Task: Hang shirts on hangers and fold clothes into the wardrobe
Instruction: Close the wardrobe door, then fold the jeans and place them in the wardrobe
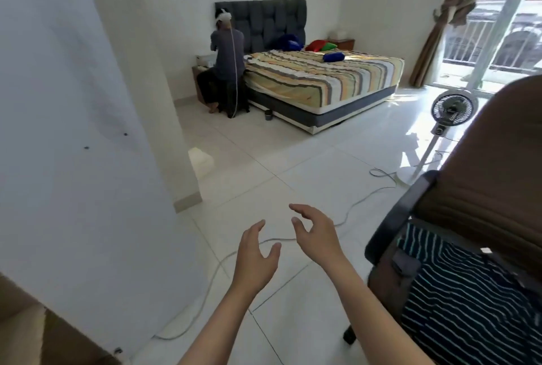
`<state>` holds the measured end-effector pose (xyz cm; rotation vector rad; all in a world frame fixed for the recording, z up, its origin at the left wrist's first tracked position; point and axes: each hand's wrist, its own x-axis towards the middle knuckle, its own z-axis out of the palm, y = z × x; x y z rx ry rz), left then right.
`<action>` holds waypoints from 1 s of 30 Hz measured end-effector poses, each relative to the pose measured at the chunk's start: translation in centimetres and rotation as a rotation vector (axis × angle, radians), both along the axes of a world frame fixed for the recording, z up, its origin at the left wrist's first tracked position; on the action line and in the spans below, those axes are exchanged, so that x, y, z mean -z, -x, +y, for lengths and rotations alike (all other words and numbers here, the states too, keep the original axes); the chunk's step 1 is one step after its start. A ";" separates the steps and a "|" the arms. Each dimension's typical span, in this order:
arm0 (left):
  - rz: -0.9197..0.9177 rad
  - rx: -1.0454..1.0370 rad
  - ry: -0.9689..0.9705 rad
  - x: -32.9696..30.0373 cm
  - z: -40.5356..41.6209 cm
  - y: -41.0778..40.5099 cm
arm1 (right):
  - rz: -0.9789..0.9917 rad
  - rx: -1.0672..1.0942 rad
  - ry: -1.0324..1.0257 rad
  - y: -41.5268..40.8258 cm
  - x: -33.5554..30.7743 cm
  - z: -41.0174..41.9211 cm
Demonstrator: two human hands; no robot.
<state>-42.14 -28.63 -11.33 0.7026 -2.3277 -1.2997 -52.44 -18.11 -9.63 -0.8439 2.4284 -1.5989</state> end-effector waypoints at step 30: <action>-0.670 0.577 -0.621 16.5 56.1 29.4 | -0.279 0.547 -0.523 25.0 10.7 60.2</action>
